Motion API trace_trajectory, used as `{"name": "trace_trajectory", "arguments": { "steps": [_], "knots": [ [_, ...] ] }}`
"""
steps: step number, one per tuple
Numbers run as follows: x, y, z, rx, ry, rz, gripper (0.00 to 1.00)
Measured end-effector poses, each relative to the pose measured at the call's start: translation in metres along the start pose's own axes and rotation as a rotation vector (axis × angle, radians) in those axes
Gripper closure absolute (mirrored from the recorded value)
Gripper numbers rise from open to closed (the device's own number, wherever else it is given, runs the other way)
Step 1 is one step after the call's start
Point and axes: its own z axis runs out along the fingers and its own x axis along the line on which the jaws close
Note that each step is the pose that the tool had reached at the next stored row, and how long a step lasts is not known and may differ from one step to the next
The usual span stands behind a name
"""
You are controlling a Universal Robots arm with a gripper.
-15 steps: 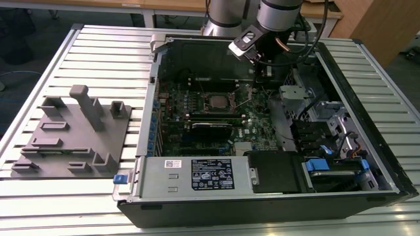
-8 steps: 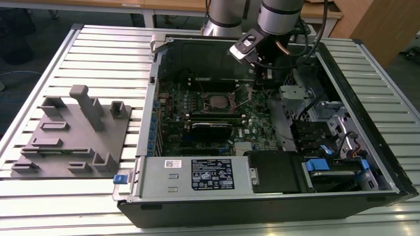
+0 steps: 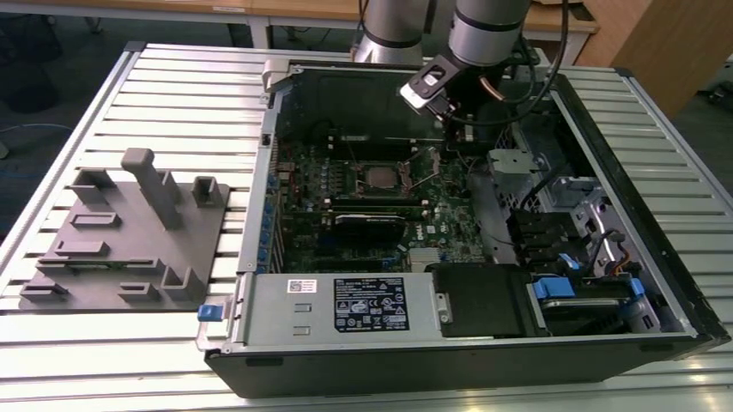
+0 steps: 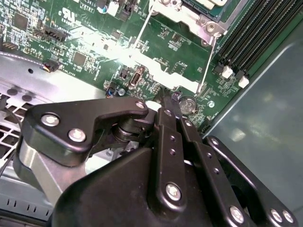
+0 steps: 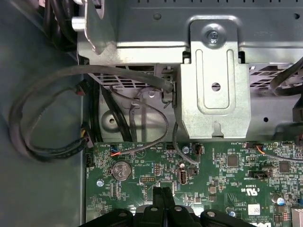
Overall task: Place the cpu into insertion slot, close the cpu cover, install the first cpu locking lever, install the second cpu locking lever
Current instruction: 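Close the cpu cover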
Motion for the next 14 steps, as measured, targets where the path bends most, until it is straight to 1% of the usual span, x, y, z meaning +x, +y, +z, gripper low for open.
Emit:
{"name": "trace_trajectory", "arguments": {
  "steps": [3, 6, 10, 14],
  "knots": [
    [-0.0002, -0.0044, 0.0002, 0.0, -0.0001, 0.0, 0.9],
    [-0.0004, -0.012, 0.0, -0.0015, 0.0, 0.0, 0.9],
    [-0.0008, -0.0243, -0.0005, -0.0074, 0.0003, 0.0, 0.9],
    [-0.0012, -0.0381, -0.0011, -0.0153, 0.0005, 0.0, 0.9]
  ]
}}
